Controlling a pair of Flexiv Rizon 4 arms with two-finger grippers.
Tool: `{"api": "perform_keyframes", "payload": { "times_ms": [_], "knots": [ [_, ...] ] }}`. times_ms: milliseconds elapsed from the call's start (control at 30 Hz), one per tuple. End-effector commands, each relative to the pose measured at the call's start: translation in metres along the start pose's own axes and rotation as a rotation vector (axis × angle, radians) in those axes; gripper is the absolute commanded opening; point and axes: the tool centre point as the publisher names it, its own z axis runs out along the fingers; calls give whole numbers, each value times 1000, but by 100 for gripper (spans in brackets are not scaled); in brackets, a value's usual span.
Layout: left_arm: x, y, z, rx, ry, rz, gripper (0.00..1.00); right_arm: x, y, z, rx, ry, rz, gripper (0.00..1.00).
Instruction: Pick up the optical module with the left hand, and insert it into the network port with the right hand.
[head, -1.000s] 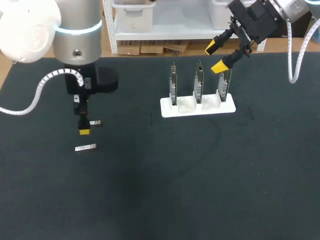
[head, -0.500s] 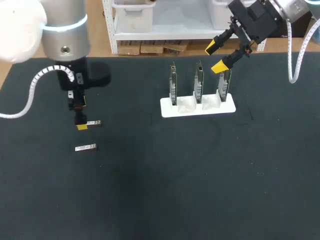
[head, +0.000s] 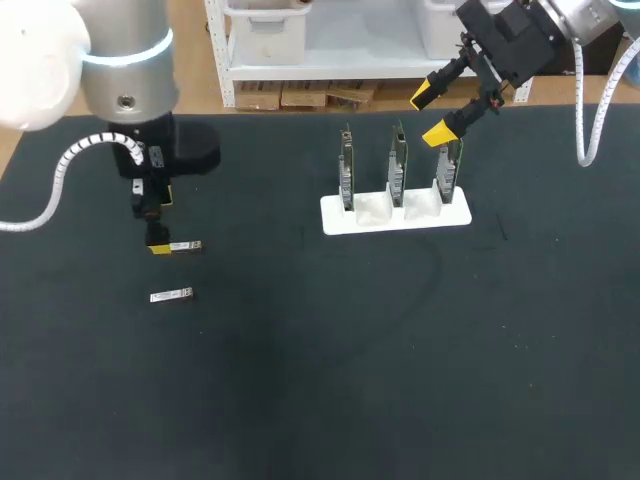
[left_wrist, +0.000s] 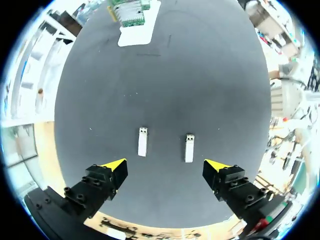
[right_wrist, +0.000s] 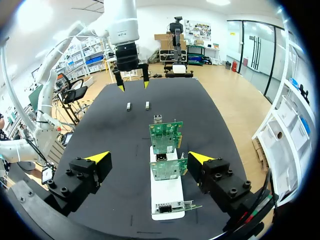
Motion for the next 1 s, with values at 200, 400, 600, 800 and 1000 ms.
{"api": "perform_keyframes", "payload": {
  "times_ms": [200, 400, 600, 800, 1000],
  "knots": [
    [-2, -11, 7, -66, -18, 26, 100, 0, 2, 0, 5, 0, 0, 100],
    [4, -8, 23, -18, -41, 6, 100, 0, 2, 0, 5, 0, 0, 100],
    [11, -1, 33, 18, -43, -9, 100, 0, 2, 0, 5, 0, 0, 100],
    [12, 4, 41, 42, -70, -17, 100, 0, 2, 0, 5, 0, 0, 100],
    [11, 8, 50, 56, -81, -27, 100, 0, 2, 0, 5, 0, 0, 100]
  ]
}}
